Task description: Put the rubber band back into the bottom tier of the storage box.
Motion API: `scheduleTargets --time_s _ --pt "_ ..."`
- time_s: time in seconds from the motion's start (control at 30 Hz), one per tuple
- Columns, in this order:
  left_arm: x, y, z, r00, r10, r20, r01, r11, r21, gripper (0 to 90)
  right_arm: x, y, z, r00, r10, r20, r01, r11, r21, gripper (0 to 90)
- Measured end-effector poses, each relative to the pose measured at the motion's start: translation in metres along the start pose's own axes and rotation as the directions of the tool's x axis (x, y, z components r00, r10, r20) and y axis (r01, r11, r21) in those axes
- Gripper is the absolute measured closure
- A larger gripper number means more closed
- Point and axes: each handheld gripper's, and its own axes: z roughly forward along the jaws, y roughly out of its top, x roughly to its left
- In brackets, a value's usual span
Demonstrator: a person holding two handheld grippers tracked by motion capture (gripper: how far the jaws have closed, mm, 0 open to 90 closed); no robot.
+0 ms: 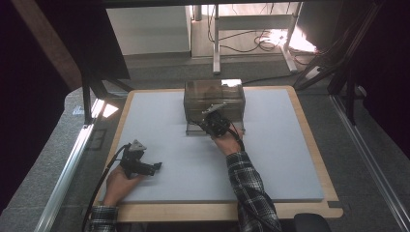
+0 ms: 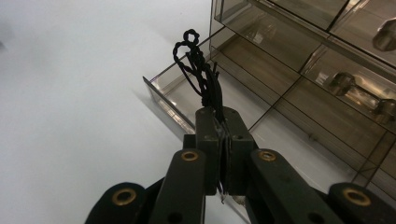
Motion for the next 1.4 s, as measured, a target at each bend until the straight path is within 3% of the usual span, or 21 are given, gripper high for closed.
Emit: scheduleTargets --time_s 0.6,0.97,1.4 --pt "0.000 0.000 0.000 1.0000 0.000 0.000 0.000 1.0000 0.000 0.0 -0.001 0.003 0.015 0.9997 0.012 0.022 -0.012 1.000 0.002 80.4" --pt "0.000 0.000 0.000 1.0000 0.000 0.000 0.000 1.0000 0.000 0.0 -0.003 0.003 0.008 0.9995 -0.001 0.032 0.001 1.000 0.005 75.2" --pt "0.000 0.000 0.000 1.0000 0.001 0.000 -0.001 1.0000 0.000 0.0 0.004 0.002 -0.003 0.9998 -0.019 0.007 0.019 1.000 -0.003 67.3"
